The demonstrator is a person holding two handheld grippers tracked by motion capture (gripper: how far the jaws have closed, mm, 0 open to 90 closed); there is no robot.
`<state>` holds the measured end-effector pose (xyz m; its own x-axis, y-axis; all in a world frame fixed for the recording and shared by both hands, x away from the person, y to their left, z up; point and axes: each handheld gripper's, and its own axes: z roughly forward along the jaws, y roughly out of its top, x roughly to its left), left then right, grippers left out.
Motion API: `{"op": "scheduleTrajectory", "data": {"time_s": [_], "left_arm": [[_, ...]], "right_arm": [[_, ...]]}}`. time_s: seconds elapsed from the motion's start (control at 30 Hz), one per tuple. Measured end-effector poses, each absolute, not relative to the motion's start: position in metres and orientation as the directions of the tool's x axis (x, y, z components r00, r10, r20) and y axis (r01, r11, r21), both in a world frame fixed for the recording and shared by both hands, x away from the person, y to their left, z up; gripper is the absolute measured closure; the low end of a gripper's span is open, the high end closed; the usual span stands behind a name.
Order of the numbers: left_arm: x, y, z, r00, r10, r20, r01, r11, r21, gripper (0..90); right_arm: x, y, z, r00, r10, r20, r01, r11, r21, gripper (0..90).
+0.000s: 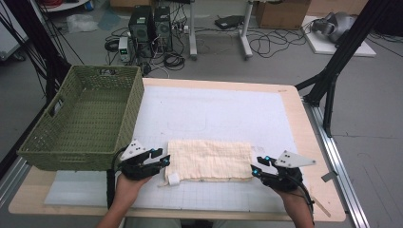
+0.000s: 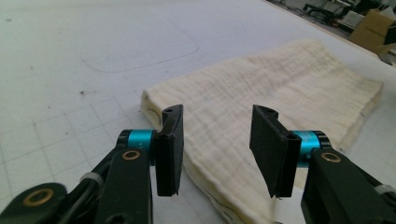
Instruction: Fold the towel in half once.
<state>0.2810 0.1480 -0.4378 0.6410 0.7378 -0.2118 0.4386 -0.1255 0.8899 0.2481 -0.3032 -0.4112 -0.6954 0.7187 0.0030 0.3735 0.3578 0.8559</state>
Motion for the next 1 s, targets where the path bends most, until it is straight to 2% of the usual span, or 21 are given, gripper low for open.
{"op": "scheduleTrajectory", "data": {"time_s": [0.13, 0.37, 0.47, 0.6, 0.67, 0.73, 0.83, 1.0], "left_arm": [[0.292, 0.147, -0.441, 0.592, 0.768, -0.242, 0.501, -0.115, 0.858, 49.1], [0.309, 0.142, -0.450, 0.574, 0.778, -0.256, 0.558, -0.142, 0.818, 49.0], [0.311, 0.139, -0.452, 0.588, 0.769, -0.252, 0.566, -0.168, 0.807, 55.5], [0.309, 0.135, -0.452, 0.623, 0.748, -0.228, 0.550, -0.212, 0.808, 77.2], [0.307, 0.133, -0.451, 0.630, 0.749, -0.204, 0.538, -0.231, 0.811, 86.3], [0.307, 0.134, -0.451, 0.630, 0.750, -0.199, 0.533, -0.232, 0.814, 87.9], [0.307, 0.137, -0.448, 0.625, 0.750, -0.215, 0.530, -0.205, 0.823, 88.2], [0.307, 0.144, -0.441, 0.625, 0.740, -0.247, 0.535, -0.175, 0.827, 88.2]], "right_arm": [[0.252, -0.308, -0.420, -0.657, 0.753, 0.029, 0.430, 0.343, 0.835, 60.9], [0.261, -0.292, -0.429, -0.661, 0.750, 0.028, 0.465, 0.380, 0.799, 67.1], [0.262, -0.286, -0.433, -0.680, 0.733, 0.024, 0.479, 0.419, 0.772, 69.0], [0.265, -0.283, -0.441, -0.689, 0.724, 0.018, 0.500, 0.458, 0.735, 71.9], [0.265, -0.282, -0.443, -0.692, 0.722, 0.018, 0.501, 0.462, 0.732, 79.1], [0.264, -0.281, -0.442, -0.697, 0.717, 0.025, 0.508, 0.468, 0.723, 88.5], [0.262, -0.280, -0.440, -0.708, 0.707, 0.008, 0.489, 0.481, 0.727, 89.3], [0.256, -0.282, -0.430, -0.717, 0.696, 0.043, 0.474, 0.442, 0.762, 89.4]]}}
